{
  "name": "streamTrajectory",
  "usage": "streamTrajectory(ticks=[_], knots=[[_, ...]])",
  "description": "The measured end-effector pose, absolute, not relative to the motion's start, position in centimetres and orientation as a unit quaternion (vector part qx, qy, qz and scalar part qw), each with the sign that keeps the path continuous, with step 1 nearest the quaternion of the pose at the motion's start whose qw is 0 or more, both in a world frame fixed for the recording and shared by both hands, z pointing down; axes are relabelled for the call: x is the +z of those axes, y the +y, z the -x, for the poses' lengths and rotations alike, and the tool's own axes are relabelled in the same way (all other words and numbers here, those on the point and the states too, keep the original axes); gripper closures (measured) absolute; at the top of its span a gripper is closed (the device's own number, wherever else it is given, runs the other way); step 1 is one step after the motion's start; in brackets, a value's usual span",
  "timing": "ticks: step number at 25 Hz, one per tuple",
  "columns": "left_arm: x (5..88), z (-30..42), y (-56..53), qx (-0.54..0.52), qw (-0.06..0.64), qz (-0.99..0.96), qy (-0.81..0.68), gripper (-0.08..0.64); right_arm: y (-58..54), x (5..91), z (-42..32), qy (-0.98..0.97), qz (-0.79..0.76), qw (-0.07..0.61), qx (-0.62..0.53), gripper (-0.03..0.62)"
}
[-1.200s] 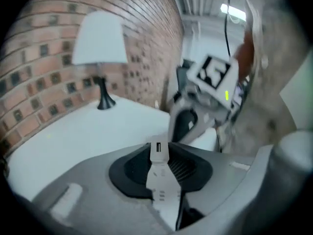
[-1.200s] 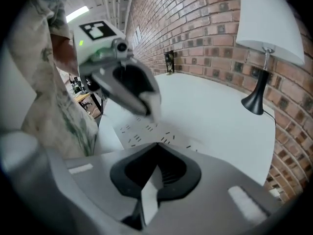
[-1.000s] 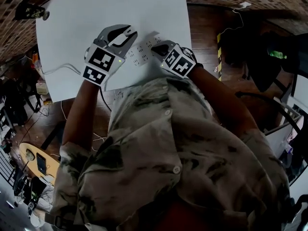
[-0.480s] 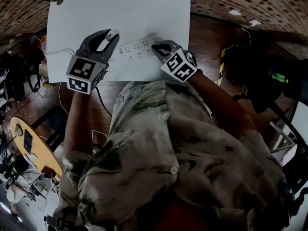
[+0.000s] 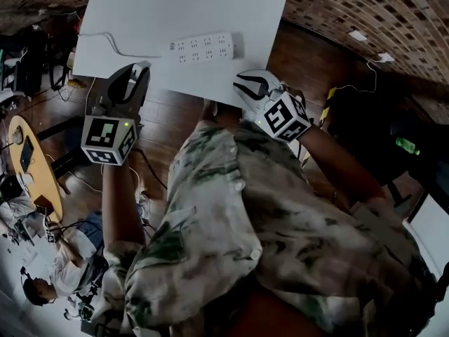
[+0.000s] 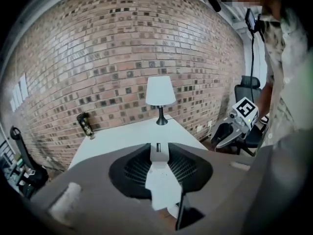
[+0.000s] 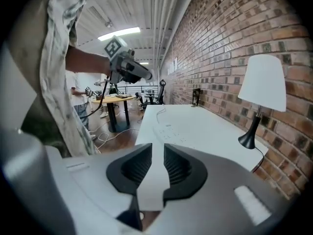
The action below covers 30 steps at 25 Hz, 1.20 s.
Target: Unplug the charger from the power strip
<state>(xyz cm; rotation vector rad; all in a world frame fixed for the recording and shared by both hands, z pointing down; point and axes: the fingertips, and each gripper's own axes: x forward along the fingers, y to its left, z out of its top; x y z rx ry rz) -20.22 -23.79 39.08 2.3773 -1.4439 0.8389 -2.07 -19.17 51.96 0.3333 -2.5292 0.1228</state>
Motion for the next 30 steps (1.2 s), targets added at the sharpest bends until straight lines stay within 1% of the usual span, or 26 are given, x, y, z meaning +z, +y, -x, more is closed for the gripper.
streamTrajectory(ticks=[2,7,13,17,22,26,30], knots=[[38.9,20.3,-21.2,0.293,0.124,-0.8,-0.508,0.451,-17.4,51.5,0.9,-0.951,-0.112,0.282,0.061,0.517],[39.3,18.8,-15.4,0.294,0.146,-0.795,-0.51,0.453,-14.7,51.1,-2.1,-0.949,-0.11,0.29,0.058,0.52],[38.8,17.2,-9.4,0.275,0.144,-0.805,-0.506,0.451,-10.5,48.7,-2.3,-0.953,-0.129,0.267,0.059,0.523],[38.6,17.0,-3.6,0.268,0.137,-0.815,-0.496,0.451,-7.1,47.1,-2.4,-0.95,-0.156,0.266,0.048,0.523],[38.4,16.1,5.4,0.247,0.121,-0.837,-0.473,0.451,-0.4,44.5,-2.6,-0.947,-0.199,0.25,0.036,0.523],[38.0,15.0,12.3,0.215,0.132,-0.861,-0.441,0.451,7.0,42.4,-3.1,-0.942,-0.237,0.23,0.052,0.523],[38.0,14.5,17.7,0.202,0.143,-0.872,-0.423,0.453,14.3,40.4,-3.6,-0.933,-0.26,0.238,0.071,0.523]])
